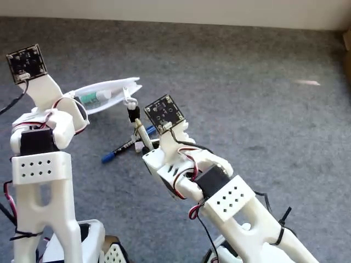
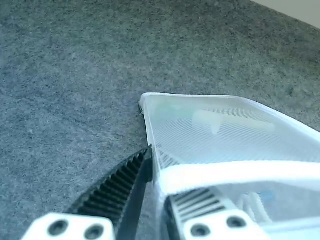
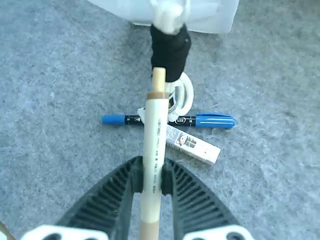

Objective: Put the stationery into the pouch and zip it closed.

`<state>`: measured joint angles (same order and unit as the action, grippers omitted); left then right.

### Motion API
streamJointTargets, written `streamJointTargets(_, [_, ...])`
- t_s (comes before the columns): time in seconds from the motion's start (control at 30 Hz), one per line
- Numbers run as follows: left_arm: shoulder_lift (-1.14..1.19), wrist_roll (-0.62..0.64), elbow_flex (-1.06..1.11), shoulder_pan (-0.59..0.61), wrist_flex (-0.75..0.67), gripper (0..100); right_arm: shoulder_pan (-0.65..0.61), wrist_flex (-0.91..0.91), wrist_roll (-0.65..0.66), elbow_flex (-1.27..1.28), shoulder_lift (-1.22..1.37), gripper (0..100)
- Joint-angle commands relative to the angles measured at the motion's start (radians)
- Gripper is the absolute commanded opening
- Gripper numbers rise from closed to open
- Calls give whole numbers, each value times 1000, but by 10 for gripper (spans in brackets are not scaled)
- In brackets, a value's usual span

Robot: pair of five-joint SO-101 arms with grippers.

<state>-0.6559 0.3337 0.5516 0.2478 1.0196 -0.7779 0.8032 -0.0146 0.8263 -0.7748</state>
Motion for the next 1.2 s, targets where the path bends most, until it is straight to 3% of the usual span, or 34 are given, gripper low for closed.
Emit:
streamJointTargets(0.0, [-5, -8, -4, -24, -17, 7, 2, -25, -55, -13, -50, 5])
streamJointTargets(0.23, [-5, -8, -4, -27, -15, 8, -21, -51, -72, -10, -223, 5])
streamJointTargets(0.7, [-5, -35, 19, -62, -20, 8, -21, -613, -75, 171, -305, 5])
streamJointTargets(1.17, [-5, -35, 18, -62, -20, 8, -21, -981, -75, 170, -298, 5])
